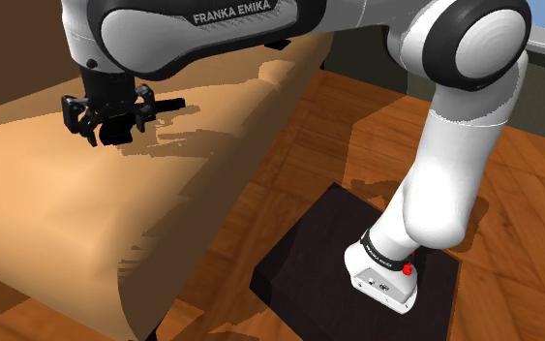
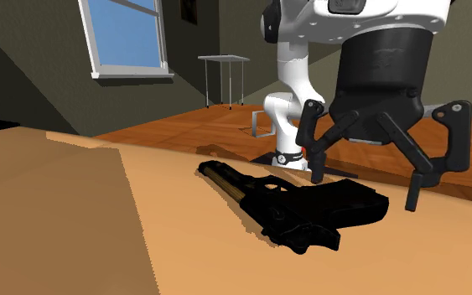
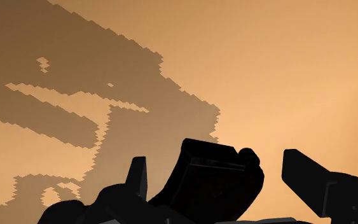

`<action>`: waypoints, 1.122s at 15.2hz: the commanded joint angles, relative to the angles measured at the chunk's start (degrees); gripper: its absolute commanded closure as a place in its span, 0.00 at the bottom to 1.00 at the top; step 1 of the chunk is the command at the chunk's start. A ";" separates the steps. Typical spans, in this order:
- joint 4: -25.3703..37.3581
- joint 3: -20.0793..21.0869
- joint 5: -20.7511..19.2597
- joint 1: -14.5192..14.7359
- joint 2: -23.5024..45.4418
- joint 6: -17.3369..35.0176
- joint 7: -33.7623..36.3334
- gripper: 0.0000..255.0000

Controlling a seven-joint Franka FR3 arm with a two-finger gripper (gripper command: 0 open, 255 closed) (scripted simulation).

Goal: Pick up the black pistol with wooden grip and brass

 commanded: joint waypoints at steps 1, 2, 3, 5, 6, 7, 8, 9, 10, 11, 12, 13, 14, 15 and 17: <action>-0.46 0.03 -0.07 0.09 -0.02 0.47 0.22 0.00; -0.49 0.05 -0.07 0.12 -0.04 0.48 0.28 1.00; -0.45 0.04 -0.10 0.13 0.01 0.48 0.28 1.00; -0.44 0.04 -0.10 0.14 0.02 0.48 0.29 1.00; -0.45 0.04 -0.10 0.13 0.02 0.49 0.29 1.00; -0.42 0.04 -0.11 0.14 0.03 0.48 0.29 1.00; -0.40 0.04 -0.11 0.14 0.05 0.47 0.29 1.00; -0.40 0.04 -0.12 0.15 0.05 0.47 0.29 1.00; -0.39 0.04 -0.12 0.14 0.06 0.47 0.29 1.00; -0.46 0.03 -0.07 0.09 -0.02 0.47 0.22 1.00; 0.15 0.08 0.04 0.10 -0.14 -0.25 0.11 1.00; 0.79 0.12 0.13 0.12 -0.24 -0.97 0.02 1.00; 1.44 0.16 0.23 0.14 -0.33 -1.70 -0.08 1.00; 2.11 0.20 0.31 0.17 -0.41 -2.43 -0.17 1.00; 3.51 0.27 0.45 0.25 -0.52 -3.91 -0.34 1.00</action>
